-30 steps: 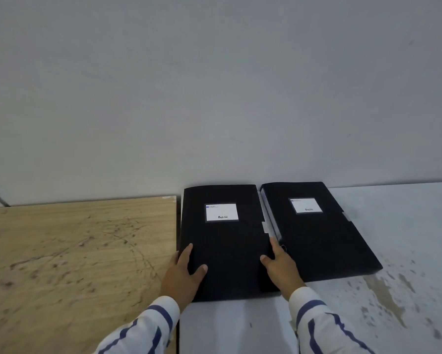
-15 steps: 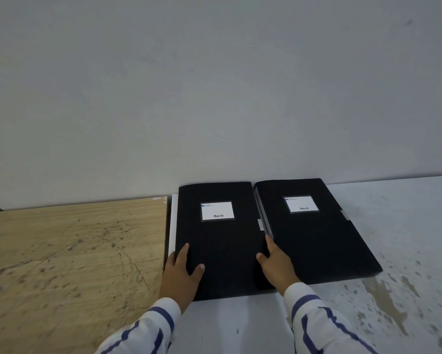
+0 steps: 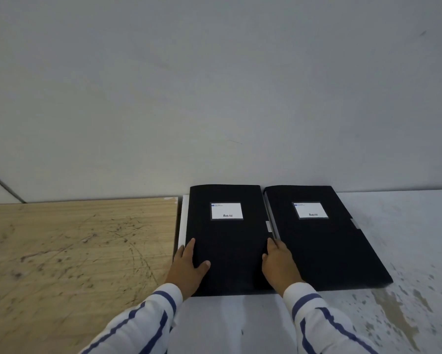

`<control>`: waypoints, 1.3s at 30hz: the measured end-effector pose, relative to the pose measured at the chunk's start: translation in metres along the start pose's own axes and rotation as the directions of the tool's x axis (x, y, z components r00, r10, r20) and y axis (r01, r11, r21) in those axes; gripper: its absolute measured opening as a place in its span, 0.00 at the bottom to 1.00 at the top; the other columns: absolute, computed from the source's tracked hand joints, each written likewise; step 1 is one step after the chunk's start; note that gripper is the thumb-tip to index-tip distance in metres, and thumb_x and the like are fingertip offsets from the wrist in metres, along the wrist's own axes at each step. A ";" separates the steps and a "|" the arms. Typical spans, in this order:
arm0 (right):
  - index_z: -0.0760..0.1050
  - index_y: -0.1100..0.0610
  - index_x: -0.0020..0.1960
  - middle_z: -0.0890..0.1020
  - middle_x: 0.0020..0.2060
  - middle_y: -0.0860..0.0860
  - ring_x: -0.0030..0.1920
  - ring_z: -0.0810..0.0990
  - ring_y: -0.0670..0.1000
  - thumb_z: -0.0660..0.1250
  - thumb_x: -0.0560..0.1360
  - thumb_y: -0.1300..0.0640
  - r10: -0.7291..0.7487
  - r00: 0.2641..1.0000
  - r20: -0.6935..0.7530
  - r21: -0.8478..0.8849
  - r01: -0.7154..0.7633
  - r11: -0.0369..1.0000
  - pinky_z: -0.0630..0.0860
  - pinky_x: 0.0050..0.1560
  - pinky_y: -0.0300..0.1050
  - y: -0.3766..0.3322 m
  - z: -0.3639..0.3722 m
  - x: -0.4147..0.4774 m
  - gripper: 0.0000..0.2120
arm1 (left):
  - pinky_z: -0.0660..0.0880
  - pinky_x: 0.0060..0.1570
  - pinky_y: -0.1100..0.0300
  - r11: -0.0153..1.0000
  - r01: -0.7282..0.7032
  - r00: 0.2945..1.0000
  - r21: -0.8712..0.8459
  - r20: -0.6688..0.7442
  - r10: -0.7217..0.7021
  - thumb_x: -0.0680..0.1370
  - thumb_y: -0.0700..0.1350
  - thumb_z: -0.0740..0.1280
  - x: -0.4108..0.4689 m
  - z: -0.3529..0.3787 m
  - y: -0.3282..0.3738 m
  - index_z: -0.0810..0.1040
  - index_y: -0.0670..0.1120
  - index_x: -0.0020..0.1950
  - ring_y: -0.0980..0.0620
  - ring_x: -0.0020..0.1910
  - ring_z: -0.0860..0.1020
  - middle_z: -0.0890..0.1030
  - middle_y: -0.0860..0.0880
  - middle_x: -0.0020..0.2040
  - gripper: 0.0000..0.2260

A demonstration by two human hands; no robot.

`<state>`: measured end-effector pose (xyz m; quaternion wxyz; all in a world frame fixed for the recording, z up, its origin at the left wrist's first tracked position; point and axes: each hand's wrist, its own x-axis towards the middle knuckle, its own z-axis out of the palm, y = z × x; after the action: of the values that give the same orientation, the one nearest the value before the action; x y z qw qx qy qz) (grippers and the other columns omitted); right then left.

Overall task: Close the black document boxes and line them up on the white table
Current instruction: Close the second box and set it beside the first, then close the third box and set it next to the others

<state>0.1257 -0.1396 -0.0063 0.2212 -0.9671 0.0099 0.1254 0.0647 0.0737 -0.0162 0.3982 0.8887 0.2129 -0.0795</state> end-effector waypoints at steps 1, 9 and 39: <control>0.58 0.56 0.73 0.62 0.73 0.55 0.71 0.64 0.57 0.58 0.79 0.54 -0.040 0.999 -0.030 -0.084 0.037 0.996 0.68 0.68 0.51 -0.001 0.000 -0.001 0.24 | 0.64 0.70 0.47 1.000 0.000 1.000 -0.008 -0.006 0.000 0.76 0.53 0.64 -0.001 -0.003 -0.002 0.51 0.52 0.76 0.43 0.73 0.61 0.58 0.45 0.76 0.33; 0.66 0.51 0.70 0.63 0.73 0.53 0.72 0.60 0.56 0.60 0.78 0.52 -0.268 0.963 -0.028 -0.119 0.263 0.957 0.61 0.71 0.53 -0.048 0.019 -0.027 0.21 | 0.66 0.68 0.49 0.996 -0.052 0.996 -0.073 -0.082 0.046 0.76 0.48 0.64 -0.016 -0.037 -0.017 0.57 0.49 0.75 0.44 0.70 0.65 0.64 0.45 0.73 0.29; 0.66 0.51 0.70 0.67 0.71 0.51 0.71 0.60 0.53 0.57 0.78 0.53 -0.729 0.667 0.154 0.095 0.724 0.683 0.60 0.71 0.51 -0.465 0.250 -0.283 0.21 | 0.66 0.65 0.53 0.965 0.133 0.891 -0.227 -0.399 -0.217 0.77 0.48 0.64 -0.173 -0.364 -0.350 0.66 0.50 0.70 0.46 0.68 0.68 0.68 0.47 0.71 0.22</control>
<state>-0.1729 0.3769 0.0438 0.2652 -0.8727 -0.3940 0.1136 -0.2557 0.4966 0.0454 0.4186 0.8190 0.3798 0.0988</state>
